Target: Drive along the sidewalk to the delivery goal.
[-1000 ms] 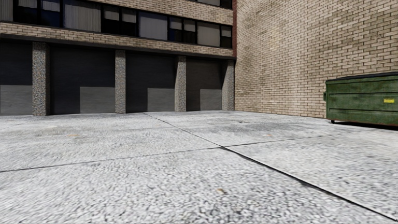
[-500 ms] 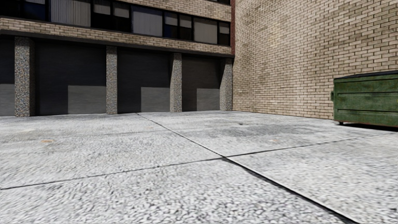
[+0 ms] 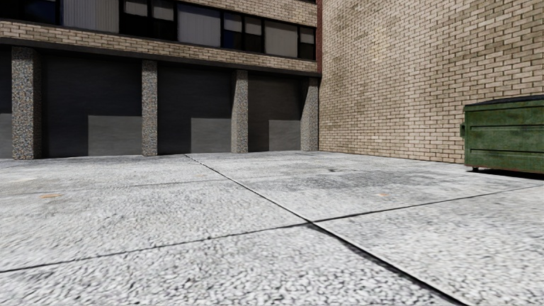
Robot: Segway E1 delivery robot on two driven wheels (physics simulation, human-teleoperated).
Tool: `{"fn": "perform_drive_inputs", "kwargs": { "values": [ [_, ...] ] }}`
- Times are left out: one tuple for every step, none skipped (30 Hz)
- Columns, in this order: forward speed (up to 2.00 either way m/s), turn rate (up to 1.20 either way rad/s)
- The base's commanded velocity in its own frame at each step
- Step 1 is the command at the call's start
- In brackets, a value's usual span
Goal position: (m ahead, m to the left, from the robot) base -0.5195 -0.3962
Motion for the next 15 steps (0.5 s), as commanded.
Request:
{"fn": "perform_drive_inputs", "kwargs": {
  "values": [
    [0.0, 0.0],
    [0.0, 0.0],
    [0.0, 0.0],
    [0.0, 0.0],
    [0.0, 0.0],
    [0.0, 0.0],
    [0.0, 0.0],
    [0.0, 0.0],
    [0.0, 0.0],
    [0.0, 0.0],
    [0.0, 0.0],
    [0.0, 0.0],
    [0.0, 0.0],
    [0.0, 0.0],
    [0.0, 0.0]
  ]
}}
